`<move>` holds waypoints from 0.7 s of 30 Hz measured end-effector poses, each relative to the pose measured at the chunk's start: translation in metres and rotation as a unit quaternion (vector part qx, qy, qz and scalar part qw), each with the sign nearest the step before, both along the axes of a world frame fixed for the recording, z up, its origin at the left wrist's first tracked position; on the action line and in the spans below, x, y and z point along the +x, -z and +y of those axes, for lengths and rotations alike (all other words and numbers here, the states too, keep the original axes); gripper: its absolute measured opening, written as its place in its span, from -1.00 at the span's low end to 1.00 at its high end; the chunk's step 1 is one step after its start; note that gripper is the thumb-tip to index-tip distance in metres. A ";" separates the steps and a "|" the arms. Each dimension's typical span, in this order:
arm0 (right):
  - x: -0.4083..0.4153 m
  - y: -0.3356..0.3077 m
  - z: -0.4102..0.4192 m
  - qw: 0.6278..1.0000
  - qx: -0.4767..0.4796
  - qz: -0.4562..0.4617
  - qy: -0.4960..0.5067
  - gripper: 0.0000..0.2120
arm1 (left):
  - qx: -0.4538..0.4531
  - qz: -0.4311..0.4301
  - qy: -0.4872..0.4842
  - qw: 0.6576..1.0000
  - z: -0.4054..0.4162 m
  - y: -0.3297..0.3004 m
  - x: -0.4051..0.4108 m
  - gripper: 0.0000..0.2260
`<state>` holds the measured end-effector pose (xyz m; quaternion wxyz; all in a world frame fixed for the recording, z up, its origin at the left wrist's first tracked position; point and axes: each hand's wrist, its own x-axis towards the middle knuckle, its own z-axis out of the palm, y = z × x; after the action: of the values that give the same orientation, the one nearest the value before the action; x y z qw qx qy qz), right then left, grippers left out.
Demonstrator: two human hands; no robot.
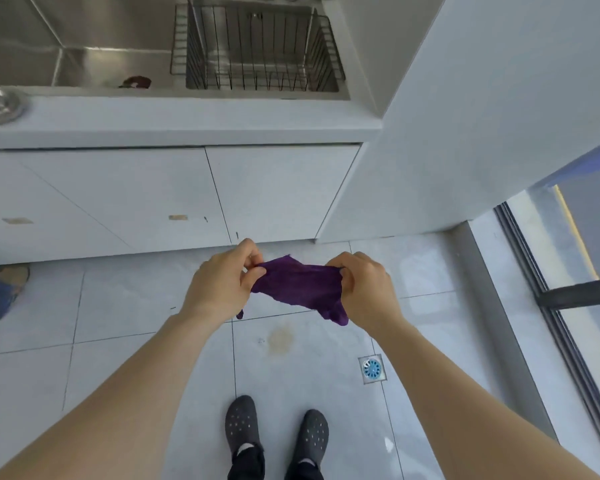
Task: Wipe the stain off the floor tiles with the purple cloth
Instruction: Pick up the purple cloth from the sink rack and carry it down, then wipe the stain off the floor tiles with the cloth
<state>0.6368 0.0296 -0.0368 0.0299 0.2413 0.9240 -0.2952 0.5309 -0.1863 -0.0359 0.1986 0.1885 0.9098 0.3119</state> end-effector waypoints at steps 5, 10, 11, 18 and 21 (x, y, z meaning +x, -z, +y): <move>0.024 0.070 -0.020 0.999 -0.025 -0.019 0.014 -0.60 | -0.015 -0.045 0.015 0.999 -0.014 0.076 0.012 -0.88; 0.054 0.152 -0.038 0.998 -0.035 -0.051 0.027 -0.61 | -0.033 -0.087 0.007 0.996 -0.029 0.159 0.043 -0.89; 0.061 0.170 -0.040 0.997 -0.039 -0.058 0.026 -0.61 | -0.037 -0.096 0.005 0.995 -0.031 0.177 0.051 -0.89; 0.105 0.303 -0.052 0.996 -0.045 -0.078 0.003 -0.64 | -0.064 -0.130 -0.015 0.989 -0.046 0.311 0.104 -0.87; 0.125 0.362 -0.052 0.996 -0.058 -0.073 0.005 -0.66 | -0.070 -0.138 -0.012 0.988 -0.046 0.371 0.121 -0.87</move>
<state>0.7614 -0.0225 -0.3989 0.1100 0.2645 0.8996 -0.3297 0.6521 -0.2328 -0.4073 0.3317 0.1187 0.8951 0.2732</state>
